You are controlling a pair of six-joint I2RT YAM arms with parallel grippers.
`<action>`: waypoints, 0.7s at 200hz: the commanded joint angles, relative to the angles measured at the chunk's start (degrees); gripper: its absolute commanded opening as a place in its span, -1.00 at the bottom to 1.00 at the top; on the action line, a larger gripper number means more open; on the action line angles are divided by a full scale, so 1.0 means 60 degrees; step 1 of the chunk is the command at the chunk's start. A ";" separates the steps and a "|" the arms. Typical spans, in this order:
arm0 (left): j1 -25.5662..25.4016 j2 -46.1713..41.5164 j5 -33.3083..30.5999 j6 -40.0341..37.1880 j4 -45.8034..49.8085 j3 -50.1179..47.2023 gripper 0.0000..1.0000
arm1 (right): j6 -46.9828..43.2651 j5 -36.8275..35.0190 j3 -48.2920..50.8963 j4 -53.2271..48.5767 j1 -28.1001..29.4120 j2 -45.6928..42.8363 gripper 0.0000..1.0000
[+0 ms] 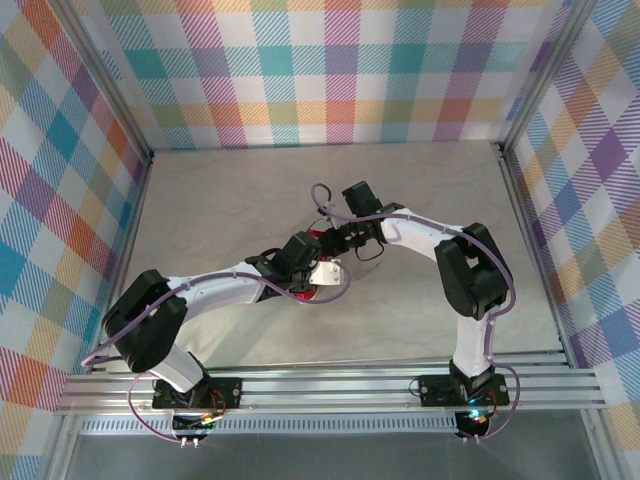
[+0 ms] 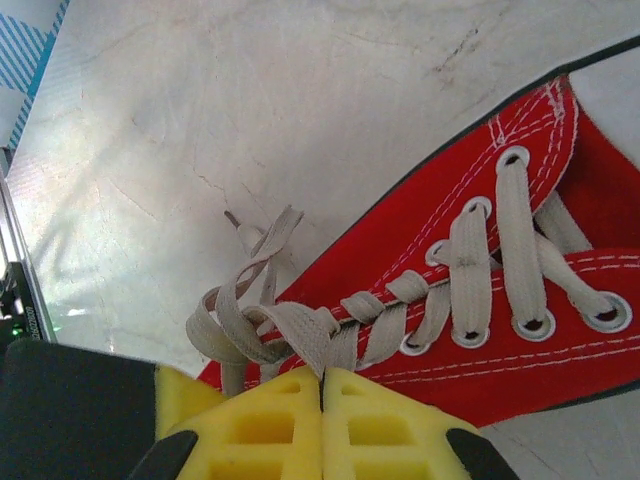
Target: Tie the shoes
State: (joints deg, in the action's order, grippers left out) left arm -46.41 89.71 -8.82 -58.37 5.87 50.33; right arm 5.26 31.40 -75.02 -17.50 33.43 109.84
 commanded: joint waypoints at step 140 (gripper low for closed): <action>0.0587 -0.1225 0.1303 0.0873 0.0742 0.0163 -1.00 | -0.0217 0.0289 0.0091 0.0074 0.0024 -0.0178 -0.89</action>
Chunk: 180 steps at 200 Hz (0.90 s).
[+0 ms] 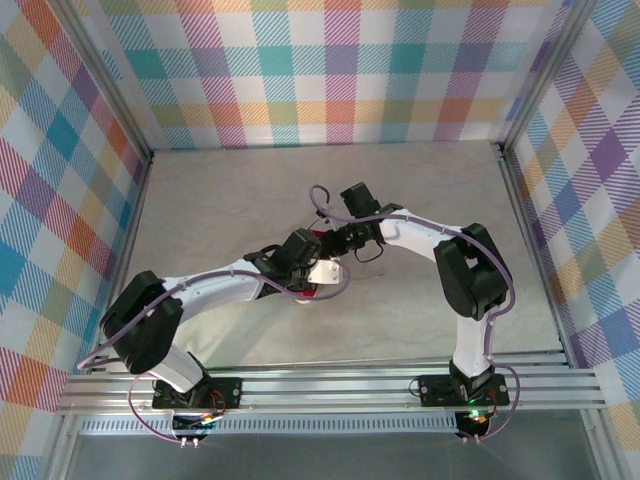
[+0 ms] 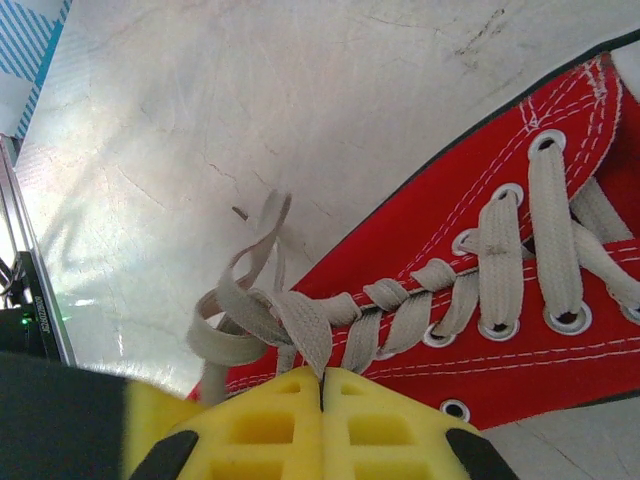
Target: Tie the shoes
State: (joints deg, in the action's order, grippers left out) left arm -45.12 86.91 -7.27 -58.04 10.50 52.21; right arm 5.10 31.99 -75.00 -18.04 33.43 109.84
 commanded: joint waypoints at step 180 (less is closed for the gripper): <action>0.1470 0.0184 0.2078 0.2223 -0.0735 0.0080 -1.00 | -0.0711 0.0662 0.0489 0.0655 0.0024 -0.0655 -0.90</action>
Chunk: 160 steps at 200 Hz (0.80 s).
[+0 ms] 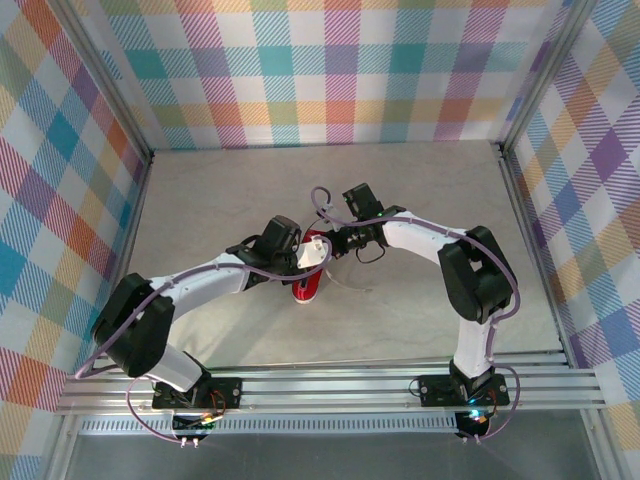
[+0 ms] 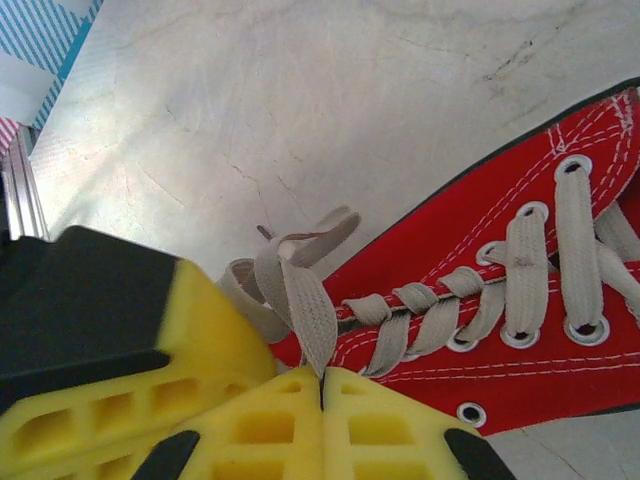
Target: Tie the shoes
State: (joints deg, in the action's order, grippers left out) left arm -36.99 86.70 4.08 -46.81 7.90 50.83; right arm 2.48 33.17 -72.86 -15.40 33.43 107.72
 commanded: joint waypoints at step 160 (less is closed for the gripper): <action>0.0570 0.0186 0.1007 0.1077 -0.0411 0.0301 -1.00 | -0.0613 0.0991 0.0437 0.0651 0.0024 -0.0214 -0.47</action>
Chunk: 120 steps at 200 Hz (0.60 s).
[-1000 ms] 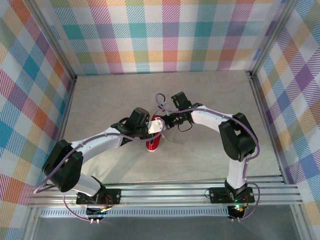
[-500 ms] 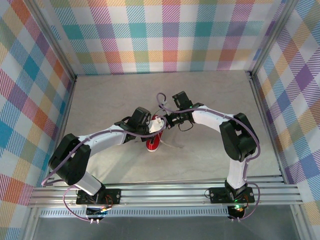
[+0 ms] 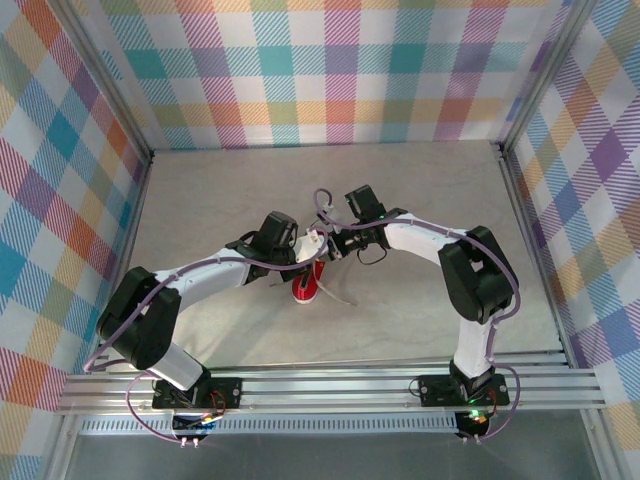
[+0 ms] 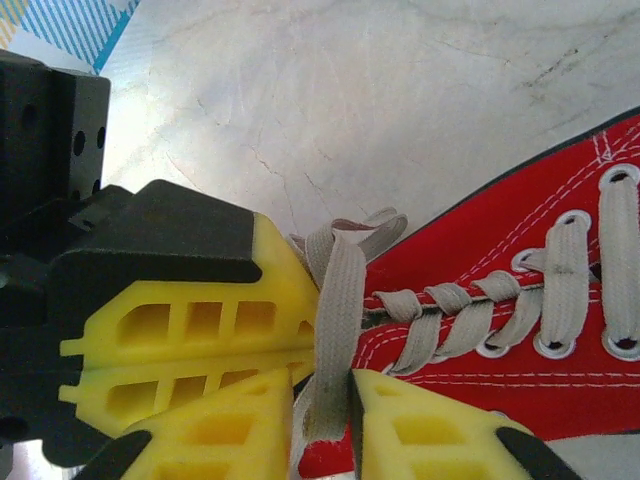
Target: Tie the shoes
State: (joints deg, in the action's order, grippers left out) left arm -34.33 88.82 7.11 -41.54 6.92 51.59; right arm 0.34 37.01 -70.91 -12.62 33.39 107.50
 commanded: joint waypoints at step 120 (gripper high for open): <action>0.0499 -0.0434 0.1088 0.0712 -0.0245 0.0020 -1.00 | -0.0265 0.0393 0.0121 0.0308 0.0024 -0.0002 -0.31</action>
State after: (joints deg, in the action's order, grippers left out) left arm -32.21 87.46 11.14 -38.48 6.92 51.59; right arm -0.10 37.19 -70.91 -12.40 33.39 107.50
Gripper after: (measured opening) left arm 0.046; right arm 0.340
